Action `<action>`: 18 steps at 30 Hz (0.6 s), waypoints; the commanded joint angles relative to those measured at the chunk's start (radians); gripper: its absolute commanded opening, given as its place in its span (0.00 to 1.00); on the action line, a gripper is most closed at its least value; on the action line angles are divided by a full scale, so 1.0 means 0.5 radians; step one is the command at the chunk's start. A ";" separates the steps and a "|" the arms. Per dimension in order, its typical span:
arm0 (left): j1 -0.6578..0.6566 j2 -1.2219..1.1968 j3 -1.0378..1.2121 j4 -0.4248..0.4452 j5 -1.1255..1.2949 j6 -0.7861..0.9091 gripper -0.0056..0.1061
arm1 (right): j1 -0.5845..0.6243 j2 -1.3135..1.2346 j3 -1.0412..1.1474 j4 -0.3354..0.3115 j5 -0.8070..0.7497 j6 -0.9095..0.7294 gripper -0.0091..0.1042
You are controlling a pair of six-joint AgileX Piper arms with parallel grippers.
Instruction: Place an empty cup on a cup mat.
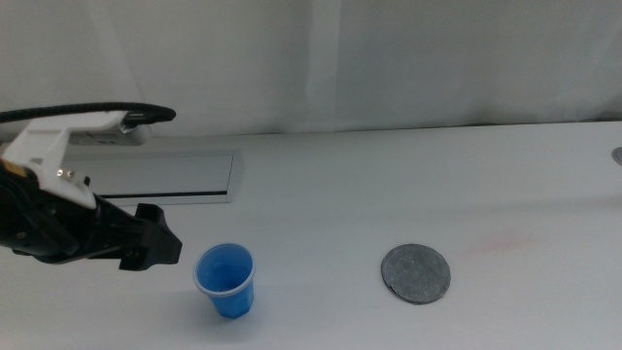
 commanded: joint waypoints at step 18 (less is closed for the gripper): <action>-0.421 0.526 -0.016 0.457 -0.310 -0.899 0.85 | 0.007 -0.064 0.077 -0.008 0.001 -0.015 0.29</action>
